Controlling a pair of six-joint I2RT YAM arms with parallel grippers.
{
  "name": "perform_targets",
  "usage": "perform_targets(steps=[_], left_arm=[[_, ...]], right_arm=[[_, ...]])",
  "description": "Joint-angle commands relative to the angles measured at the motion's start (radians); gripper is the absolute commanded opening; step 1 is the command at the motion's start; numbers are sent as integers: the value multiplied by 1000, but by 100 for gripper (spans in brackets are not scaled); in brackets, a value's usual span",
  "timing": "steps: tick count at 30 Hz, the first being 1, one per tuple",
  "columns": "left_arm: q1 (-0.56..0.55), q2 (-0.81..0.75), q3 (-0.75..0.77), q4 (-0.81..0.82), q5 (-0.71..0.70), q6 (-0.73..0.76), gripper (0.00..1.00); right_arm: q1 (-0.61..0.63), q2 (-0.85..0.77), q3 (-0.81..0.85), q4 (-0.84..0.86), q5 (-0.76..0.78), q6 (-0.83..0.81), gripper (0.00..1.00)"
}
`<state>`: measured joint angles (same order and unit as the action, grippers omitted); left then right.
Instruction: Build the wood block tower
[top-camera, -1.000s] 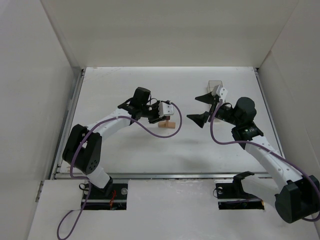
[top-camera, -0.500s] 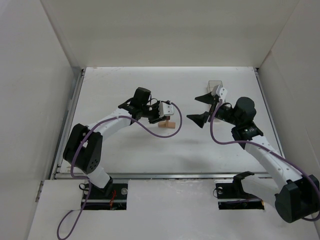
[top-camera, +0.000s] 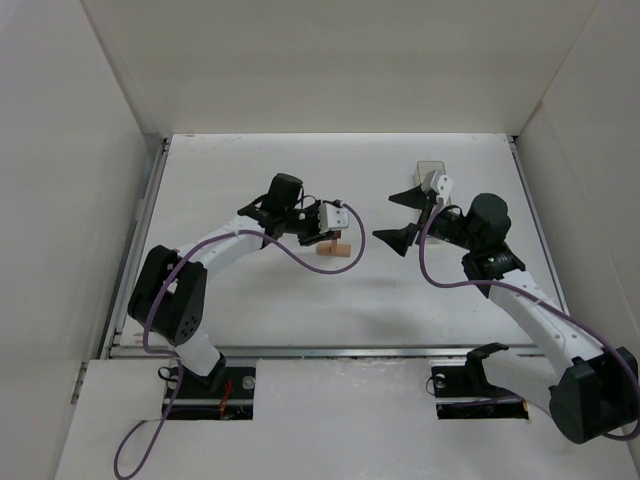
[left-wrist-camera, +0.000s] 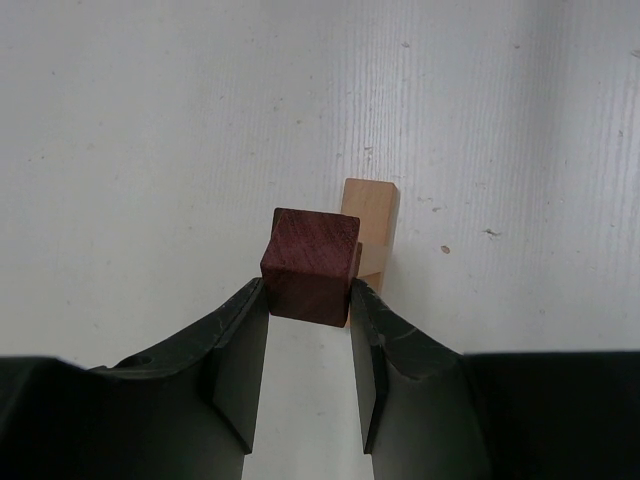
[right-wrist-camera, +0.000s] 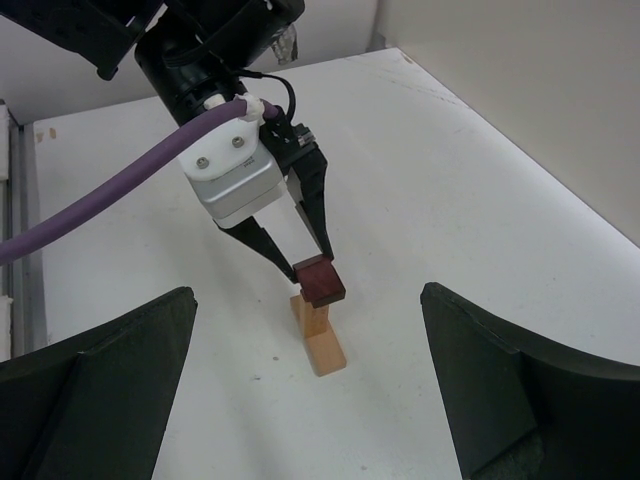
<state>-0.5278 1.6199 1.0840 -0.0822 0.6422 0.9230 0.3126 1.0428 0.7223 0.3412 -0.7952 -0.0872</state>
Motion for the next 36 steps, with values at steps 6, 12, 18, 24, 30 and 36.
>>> perform_targets(steps=[6, 12, 18, 24, 30, 36], left_arm=[[6, 1, 39, 19, 22, 7, 10], [6, 1, 30, 10, 22, 16, 11], [6, 1, 30, 1, 22, 25, 20], [6, 1, 30, -8, 31, 25, 34], [6, 1, 30, -18, 40, 34, 46], [6, 1, 39, -18, 40, 14, 49]], right_arm=[[-7, 0, -3, 15, -24, -13, 100], [-17, 0, -3, 15, -24, -13, 100], [-17, 10, -3, 15, -24, -13, 100], [-17, 10, -3, 15, -24, -13, 100], [-17, 10, -3, 15, -24, -13, 100], [-17, 10, -3, 15, -24, -13, 100]])
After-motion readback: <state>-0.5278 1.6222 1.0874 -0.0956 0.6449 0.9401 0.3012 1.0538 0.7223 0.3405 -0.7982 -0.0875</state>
